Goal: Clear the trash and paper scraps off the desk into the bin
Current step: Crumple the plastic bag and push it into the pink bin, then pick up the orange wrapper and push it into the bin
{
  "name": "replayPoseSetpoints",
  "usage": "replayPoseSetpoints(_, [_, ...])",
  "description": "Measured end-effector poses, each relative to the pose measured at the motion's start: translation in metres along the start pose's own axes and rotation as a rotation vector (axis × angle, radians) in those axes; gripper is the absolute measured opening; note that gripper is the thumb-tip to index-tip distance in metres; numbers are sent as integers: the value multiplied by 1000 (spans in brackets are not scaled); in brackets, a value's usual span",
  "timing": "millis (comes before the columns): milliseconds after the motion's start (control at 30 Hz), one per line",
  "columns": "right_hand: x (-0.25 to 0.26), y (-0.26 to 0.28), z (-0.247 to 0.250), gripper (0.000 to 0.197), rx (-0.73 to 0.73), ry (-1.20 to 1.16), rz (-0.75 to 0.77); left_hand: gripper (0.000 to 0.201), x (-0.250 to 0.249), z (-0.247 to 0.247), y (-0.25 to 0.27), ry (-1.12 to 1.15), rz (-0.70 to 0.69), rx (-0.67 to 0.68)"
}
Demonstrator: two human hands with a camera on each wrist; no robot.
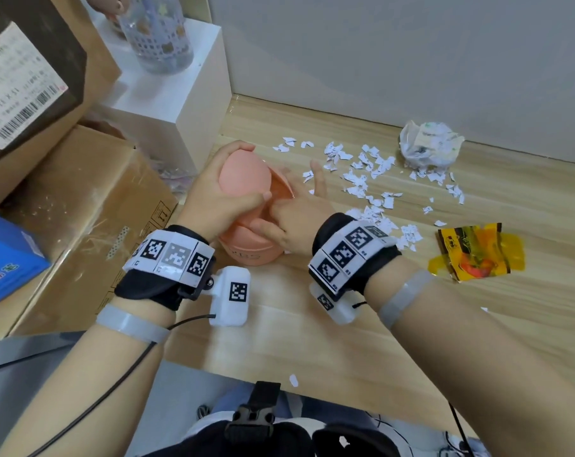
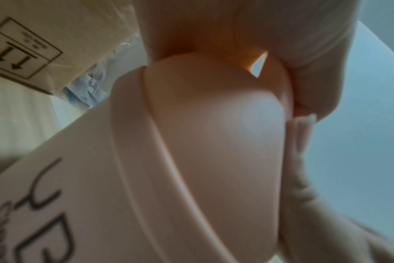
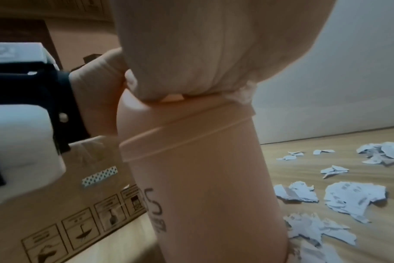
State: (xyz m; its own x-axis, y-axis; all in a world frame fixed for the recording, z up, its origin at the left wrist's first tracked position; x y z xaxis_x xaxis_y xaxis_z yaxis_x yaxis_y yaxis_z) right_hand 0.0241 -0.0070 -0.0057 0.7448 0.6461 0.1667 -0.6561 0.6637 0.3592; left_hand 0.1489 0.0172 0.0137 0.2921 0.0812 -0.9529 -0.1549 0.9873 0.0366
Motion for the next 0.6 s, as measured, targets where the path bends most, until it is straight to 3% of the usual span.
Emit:
replayPoseSetpoints(67, [-6,3,-1,53,13,-67,0,56,-2,0,0,-10,-1,1])
replayPoseSetpoints(100, [-12,7,1,45,-49,-131,-3,56,-2,0,0,-18,1,-1])
replayPoseSetpoints(200, [-30,27,11,36,-398,-338,-12,58,-3,0,0,-42,-10,-3])
replayPoseSetpoints(233, [-32,32,12,36,-443,-341,-7,59,-3,0,0,-53,-11,-3])
replayPoseSetpoints(367, [-18,31,-1,37,-257,-134,30,60,-2,0,-1,-55,-6,-3])
replayPoseSetpoints(467, [-5,22,-6,43,-131,-105,26,57,-2,1,1,-23,4,-11])
replayPoseSetpoints(533, [-6,22,-7,35,-159,-214,41,55,-1,2,2,-26,6,-33])
replayPoseSetpoints(600, [-13,31,-9,30,-321,-447,81,54,-1,4,5,-46,7,-68])
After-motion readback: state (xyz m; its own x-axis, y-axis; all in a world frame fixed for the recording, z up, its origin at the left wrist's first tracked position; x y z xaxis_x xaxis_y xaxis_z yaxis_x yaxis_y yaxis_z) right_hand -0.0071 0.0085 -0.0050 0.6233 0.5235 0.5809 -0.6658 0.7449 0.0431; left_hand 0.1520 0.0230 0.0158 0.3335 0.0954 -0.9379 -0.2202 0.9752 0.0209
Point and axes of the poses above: each hand's wrist, its own y-axis away from the middle knuckle, its own z-axis out of the back of the hand, x = y × z, the point moved 4 cm from there along -y, towards the middle knuckle, and after that the axes turned 2 degrees about -z, right-handed, at the moved point
